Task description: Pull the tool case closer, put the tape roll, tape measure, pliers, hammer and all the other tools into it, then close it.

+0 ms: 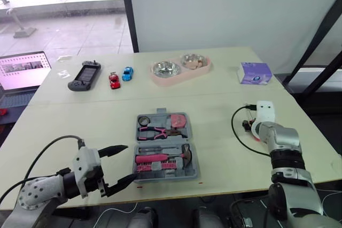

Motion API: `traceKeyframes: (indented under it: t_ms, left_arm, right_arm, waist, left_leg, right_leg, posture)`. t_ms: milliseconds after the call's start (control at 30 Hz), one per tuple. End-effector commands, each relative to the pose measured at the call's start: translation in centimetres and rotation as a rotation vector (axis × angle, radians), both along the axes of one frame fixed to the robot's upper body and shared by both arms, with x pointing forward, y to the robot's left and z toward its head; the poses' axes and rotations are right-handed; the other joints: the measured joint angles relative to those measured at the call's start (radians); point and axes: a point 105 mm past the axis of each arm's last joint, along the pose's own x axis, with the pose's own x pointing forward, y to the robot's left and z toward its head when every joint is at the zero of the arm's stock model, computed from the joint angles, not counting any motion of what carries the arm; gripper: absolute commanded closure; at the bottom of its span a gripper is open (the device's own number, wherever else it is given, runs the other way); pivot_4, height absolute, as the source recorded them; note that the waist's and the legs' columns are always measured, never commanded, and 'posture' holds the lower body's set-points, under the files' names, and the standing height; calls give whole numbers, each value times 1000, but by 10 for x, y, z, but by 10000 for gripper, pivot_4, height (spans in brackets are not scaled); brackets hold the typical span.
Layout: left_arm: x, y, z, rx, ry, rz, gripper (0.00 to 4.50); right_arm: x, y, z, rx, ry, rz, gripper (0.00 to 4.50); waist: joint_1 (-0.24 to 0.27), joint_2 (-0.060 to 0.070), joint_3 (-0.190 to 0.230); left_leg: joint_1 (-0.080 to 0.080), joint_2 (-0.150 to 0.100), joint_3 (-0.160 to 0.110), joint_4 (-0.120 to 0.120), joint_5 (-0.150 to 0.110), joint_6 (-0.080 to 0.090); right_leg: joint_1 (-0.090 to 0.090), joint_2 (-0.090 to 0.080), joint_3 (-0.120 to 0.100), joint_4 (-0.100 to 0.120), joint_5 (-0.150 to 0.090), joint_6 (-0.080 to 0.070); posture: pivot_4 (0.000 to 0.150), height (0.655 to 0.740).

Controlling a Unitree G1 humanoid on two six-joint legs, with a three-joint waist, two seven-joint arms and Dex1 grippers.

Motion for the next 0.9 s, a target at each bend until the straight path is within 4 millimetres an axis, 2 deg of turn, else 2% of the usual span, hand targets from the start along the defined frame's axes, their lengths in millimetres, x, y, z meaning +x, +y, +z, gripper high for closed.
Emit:
traceKeyframes:
  t_ms: [33, 100, 133, 233, 367, 467, 567, 633, 800, 900]
  left_arm:
    - [0, -1, 9, 7, -34, -4, 0]
    - [1, -1, 9, 9, -34, -3, 0]
    - [1, -1, 9, 9, -33, -3, 0]
    - [3, 0, 9, 12, -31, -3, 0]
    - [4, 3, 10, 15, -31, 1, 0]
    - [6, 7, 11, 18, -34, 6, 0]
    - [7, 10, 12, 18, -34, 6, 0]
    - [7, 11, 13, 18, -32, 0, 0]
    - [5, 13, 15, 7, -27, -20, 0]
    - [3, 15, 12, 27, -17, -40, 0]
  right_arm:
    - [0, -7, 4, -10, -19, -9, 27541]
    - [4, -3, 9, -10, -52, 12, 38258]
    - [4, -2, 12, -22, -67, 28, 39485]
    - [3, 5, 22, -21, -113, 75, 39396]
    - [-10, 33, 46, 23, -190, 175, 39456]
    - [-46, 79, 58, 42, -203, 318, 39456]
    - [-84, 116, 47, 53, -155, 413, 39456]
    - [-100, 129, 40, 61, -122, 440, 39456]
    - [-125, 142, 17, 52, -19, 478, 39456]
    - [-126, 139, 4, 39, 42, 461, 39456]
  waist:
    - [3, 0, 0]
    - [1, 0, 0]
    - [1, 0, 0]
    - [0, 0, 0]
    - [0, 1, 1]
    - [1, 2, 1]
    - [2, 2, 1]
    - [3, 2, 1]
    - [4, 1, 1]
    - [2, 1, 1]
  left_leg:
    - [0, 0, 0, 0, 0, 0]
    - [0, 0, 0, 0, 0, 0]
    - [0, 0, 0, 0, 0, 0]
    - [0, 0, 0, 0, 0, 0]
    - [-1, 0, -1, 0, 0, 0]
    - [-2, 1, -2, 0, 0, 0]
    - [-2, 1, -4, -2, 0, 0]
    - [-2, 1, -4, -2, 0, 0]
    - [-2, 0, -3, 0, 0, 0]
    - [-2, 0, -3, 0, 0, 0]
  right_leg:
    - [0, 0, 0, 0, 0, 0]
    - [0, 0, 0, 0, 1, 1]
    - [0, 0, 0, 0, 1, 1]
    - [0, 0, 0, 0, 1, 1]
    - [-1, 0, 0, 1, 1, 2]
    - [-3, 1, 0, 1, 1, 3]
    - [-4, 2, -1, 2, 0, 2]
    - [-4, 1, -1, 1, -1, 0]
    - [-3, 0, -1, 0, -1, 0]
    - [-3, 0, -1, 0, -1, 0]
  posture:
    - [1500, 7233]
    - [1500, 7233]
    - [1500, 7233]
    - [1500, 7233]
    - [1500, 7233]
    - [1500, 7233]
    - [1500, 7233]
    - [1500, 7233]
    - [1500, 7233]
    - [1500, 7233]
